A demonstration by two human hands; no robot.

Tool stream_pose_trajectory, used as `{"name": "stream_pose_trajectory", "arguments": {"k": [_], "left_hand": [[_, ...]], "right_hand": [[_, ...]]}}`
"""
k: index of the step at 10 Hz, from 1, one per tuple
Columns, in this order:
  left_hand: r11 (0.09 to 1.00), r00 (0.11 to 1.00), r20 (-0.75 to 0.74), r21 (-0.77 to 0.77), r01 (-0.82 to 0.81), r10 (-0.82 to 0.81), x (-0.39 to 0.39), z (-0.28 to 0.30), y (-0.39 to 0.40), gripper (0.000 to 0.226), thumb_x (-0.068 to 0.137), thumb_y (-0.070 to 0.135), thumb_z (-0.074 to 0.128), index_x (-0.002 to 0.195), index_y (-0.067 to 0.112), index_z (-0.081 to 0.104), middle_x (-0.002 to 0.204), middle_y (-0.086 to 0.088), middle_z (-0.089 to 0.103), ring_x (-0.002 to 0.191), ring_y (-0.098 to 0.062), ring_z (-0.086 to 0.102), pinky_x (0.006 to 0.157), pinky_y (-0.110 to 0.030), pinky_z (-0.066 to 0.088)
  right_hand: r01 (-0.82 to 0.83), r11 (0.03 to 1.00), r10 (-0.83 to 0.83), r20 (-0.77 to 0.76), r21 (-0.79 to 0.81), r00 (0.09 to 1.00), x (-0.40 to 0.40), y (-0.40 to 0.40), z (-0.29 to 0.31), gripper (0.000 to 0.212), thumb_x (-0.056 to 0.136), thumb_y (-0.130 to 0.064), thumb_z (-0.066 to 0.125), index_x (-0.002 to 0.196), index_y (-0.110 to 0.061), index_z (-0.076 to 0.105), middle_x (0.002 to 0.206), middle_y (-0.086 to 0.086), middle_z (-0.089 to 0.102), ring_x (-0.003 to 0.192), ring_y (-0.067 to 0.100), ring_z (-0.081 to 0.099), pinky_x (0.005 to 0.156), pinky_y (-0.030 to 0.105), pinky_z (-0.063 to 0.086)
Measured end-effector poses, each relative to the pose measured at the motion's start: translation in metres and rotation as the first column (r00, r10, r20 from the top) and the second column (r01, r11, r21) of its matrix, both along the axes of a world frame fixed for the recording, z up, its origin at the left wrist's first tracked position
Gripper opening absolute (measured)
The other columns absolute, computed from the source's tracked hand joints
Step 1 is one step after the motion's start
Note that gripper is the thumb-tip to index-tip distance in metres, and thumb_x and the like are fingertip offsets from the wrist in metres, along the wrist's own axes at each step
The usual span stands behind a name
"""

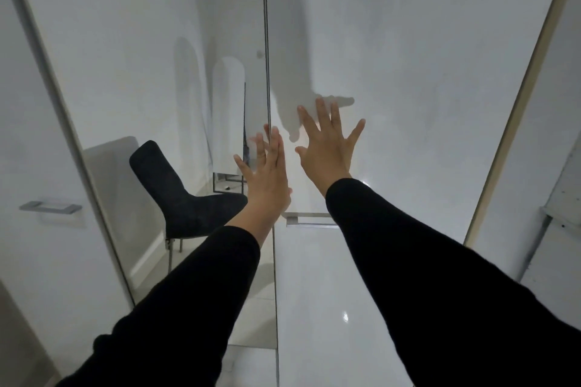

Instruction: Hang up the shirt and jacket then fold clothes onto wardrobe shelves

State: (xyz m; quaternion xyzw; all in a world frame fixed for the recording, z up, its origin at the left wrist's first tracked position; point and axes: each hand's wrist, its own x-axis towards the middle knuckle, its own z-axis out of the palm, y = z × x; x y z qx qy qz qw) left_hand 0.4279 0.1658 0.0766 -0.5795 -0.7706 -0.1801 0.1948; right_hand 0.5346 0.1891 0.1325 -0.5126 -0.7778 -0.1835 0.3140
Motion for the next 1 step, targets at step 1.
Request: {"name": "stream_pose_trajectory", "arguments": {"k": [1], "left_hand": [[0.999,0.998,0.062,-0.045,0.002,0.001,0.0091,-0.0126,-0.0298,0.106,0.089,0.042,0.056,0.144,0.013,-0.030,0.151,-0.003,-0.037,0.140,-0.029,-0.031,0.107,-0.066,-0.005]], "right_hand": [[0.010,0.996,-0.020,-0.121,-0.084,0.992,0.0083,-0.0327,-0.0295,0.076,0.095,-0.043,0.047,0.151,-0.035,-0.002,0.161,0.000,0.007,0.148,0.023,-0.006,0.109,0.065,-0.005]]}}
